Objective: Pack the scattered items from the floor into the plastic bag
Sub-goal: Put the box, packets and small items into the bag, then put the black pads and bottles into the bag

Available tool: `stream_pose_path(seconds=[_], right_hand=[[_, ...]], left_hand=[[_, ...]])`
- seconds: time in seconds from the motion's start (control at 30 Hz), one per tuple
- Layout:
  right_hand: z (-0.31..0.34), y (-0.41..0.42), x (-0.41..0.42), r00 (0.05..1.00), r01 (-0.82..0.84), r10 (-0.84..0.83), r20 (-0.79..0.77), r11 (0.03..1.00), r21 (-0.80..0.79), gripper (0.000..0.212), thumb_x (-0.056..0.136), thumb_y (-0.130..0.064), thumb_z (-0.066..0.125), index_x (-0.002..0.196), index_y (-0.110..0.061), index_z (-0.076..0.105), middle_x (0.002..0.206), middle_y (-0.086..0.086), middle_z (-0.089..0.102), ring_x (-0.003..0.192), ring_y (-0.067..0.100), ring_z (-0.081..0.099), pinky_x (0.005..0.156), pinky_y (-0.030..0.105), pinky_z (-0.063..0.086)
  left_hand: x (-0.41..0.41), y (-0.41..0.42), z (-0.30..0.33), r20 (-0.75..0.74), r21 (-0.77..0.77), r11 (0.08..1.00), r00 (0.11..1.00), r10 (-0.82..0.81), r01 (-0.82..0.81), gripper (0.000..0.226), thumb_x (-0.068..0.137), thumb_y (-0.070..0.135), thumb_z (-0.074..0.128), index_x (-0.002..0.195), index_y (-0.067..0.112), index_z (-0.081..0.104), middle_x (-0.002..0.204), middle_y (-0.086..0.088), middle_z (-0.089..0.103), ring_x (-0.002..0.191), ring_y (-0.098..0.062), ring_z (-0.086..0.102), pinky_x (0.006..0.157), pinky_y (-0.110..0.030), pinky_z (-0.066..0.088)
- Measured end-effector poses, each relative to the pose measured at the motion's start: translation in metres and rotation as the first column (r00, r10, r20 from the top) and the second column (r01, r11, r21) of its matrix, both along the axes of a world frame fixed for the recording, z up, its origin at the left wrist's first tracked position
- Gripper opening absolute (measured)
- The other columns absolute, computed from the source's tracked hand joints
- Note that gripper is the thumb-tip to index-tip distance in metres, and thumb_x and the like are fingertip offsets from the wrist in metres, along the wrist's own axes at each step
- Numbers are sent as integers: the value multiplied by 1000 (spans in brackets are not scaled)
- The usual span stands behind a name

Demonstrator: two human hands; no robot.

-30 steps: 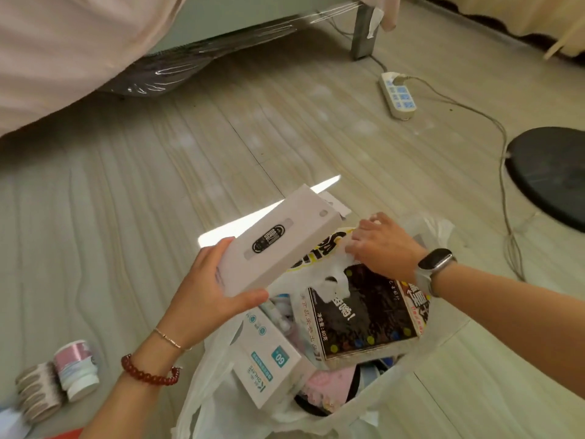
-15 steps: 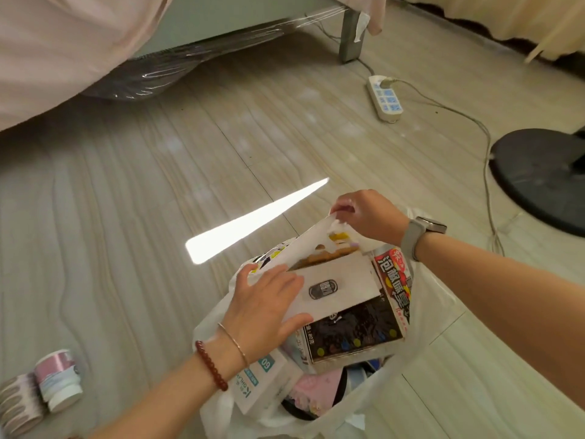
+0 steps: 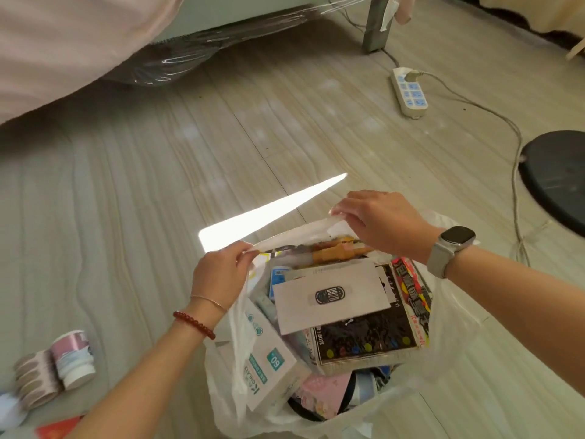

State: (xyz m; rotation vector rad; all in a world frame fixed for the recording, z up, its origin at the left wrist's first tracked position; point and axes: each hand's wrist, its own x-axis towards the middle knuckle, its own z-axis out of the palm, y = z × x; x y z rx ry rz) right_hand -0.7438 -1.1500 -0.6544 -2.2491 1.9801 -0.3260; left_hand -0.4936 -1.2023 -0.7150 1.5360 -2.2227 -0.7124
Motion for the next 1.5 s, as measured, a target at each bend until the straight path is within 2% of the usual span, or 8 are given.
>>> stream_pose_path(seconds=[0.17, 0.27, 0.47, 0.8, 1.07, 1.23, 1.4, 1.5], right_hand=[[-1, 5, 42, 955, -296, 277, 103, 906, 303, 61, 78, -28, 41, 139, -28, 34, 137, -2, 46, 126, 15, 39, 110, 37, 24], [0, -7, 78, 916, -401, 380, 127, 848, 347, 49, 91, -38, 36, 139, -27, 34, 144, -3, 39, 133, 16, 32, 114, 38, 15], [9, -20, 155, 829, -559, 524, 195, 764, 321, 39, 97, -28, 32, 135, -21, 42, 138, 1, 46, 126, 21, 42, 105, 34, 32], [-13, 22, 288, 706, -703, 638, 307, 579, 413, 48, 94, -31, 40, 140, -22, 29, 141, 2, 39, 127, 22, 39, 97, 37, 42], [-86, 41, 410, 795, -562, 368, 482, 746, 358, 96, 79, -40, 65, 146, -16, 1, 148, 5, 21, 132, 26, 29, 101, 41, 37], [-124, 48, 449, 772, -456, 171, 613, 820, 347, 84, 76, -30, 71, 140, -20, 18, 140, 3, 36, 127, 23, 39, 97, 37, 40], [-126, 53, 456, 736, -413, 63, 674, 831, 372, 75, 77, -27, 71, 134, -21, 23, 132, 6, 43, 117, 24, 47, 91, 37, 45], [-119, 61, 445, 743, -439, 58, 667, 794, 421, 76, 76, -27, 71, 133, -20, 22, 122, 3, 45, 109, 22, 49, 86, 32, 45]], left_hand=[[8, 12, 11, 60, 196, 968, 983, -171, 157, 42, 90, 40, 46, 130, 25, 44, 131, 4, 48, 115, -13, 49, 94, -24, 38], [33, 16, 23, 134, 201, 979, 989, -65, 37, 45, 92, 37, 44, 134, 22, 39, 138, 1, 42, 127, -15, 40, 105, -27, 32], [104, 53, 64, 281, 201, 932, 929, 239, -301, 63, 79, 53, 30, 126, 15, 49, 129, -6, 52, 120, -22, 48, 102, -34, 37], [243, 222, 67, 282, 253, 456, 516, 809, -853, 35, 89, 20, 51, 123, 9, 51, 125, -13, 52, 113, -27, 52, 97, -34, 41], [330, 237, -59, 415, 323, 196, 325, 850, -926, 72, 88, 38, 51, 143, 7, 16, 149, -16, 21, 136, -34, 22, 110, -45, 26], [359, 221, -112, 515, 285, 139, 274, 812, -948, 102, 76, 55, 59, 144, 9, -3, 153, -12, 8, 140, -32, 10, 110, -50, 24], [362, 214, -108, 453, 250, 183, 282, 846, -951, 100, 70, 36, 75, 142, 9, 12, 138, -17, 28, 125, -35, 36, 99, -47, 38], [367, 212, -100, 221, 365, 187, 280, 934, -912, 59, 79, 14, 68, 128, 2, 39, 127, -21, 42, 113, -38, 49, 94, -45, 43]])
